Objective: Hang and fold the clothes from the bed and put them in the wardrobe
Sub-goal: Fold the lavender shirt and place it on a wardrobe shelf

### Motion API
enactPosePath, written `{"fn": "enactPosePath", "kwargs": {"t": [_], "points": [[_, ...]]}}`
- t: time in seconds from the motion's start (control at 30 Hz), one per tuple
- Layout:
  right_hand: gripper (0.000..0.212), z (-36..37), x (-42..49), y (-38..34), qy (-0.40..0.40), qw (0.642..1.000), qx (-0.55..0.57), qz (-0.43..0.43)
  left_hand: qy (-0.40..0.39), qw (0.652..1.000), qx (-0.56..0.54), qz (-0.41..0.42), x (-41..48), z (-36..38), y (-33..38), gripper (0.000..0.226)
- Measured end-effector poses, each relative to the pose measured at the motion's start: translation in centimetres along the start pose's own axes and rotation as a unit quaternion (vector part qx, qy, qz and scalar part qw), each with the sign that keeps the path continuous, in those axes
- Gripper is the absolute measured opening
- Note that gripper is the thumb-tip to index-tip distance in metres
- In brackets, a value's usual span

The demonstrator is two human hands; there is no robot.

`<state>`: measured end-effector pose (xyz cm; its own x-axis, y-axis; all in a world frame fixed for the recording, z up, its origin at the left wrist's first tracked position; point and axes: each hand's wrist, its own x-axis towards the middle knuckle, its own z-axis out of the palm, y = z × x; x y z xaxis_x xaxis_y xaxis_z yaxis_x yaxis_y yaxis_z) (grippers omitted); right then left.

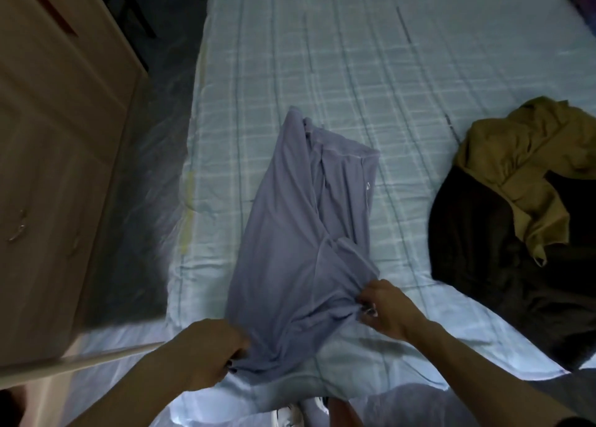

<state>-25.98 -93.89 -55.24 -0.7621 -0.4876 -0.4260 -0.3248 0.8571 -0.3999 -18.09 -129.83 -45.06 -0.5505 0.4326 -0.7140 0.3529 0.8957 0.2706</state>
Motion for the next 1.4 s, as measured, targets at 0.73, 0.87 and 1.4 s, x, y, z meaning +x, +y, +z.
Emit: {"fn": "enactPosePath", "kwargs": {"t": [0.73,0.87,1.4], "points": [[0.019,-12.5,19.8,-0.9,0.219,0.919,0.322,0.059,0.285,0.933,-0.201,-0.088,18.0,-12.0,-5.6,0.076],[0.026,-14.0,24.3,-1.0,0.219,0.928,0.299,0.027,0.315,0.918,-0.222,-0.090,21.1,-14.9,-6.4,0.071],[0.035,-17.2,31.4,8.2,0.165,0.975,0.143,0.048,0.381,0.891,-0.243,-0.052,29.6,-19.5,-11.2,0.035]]}}
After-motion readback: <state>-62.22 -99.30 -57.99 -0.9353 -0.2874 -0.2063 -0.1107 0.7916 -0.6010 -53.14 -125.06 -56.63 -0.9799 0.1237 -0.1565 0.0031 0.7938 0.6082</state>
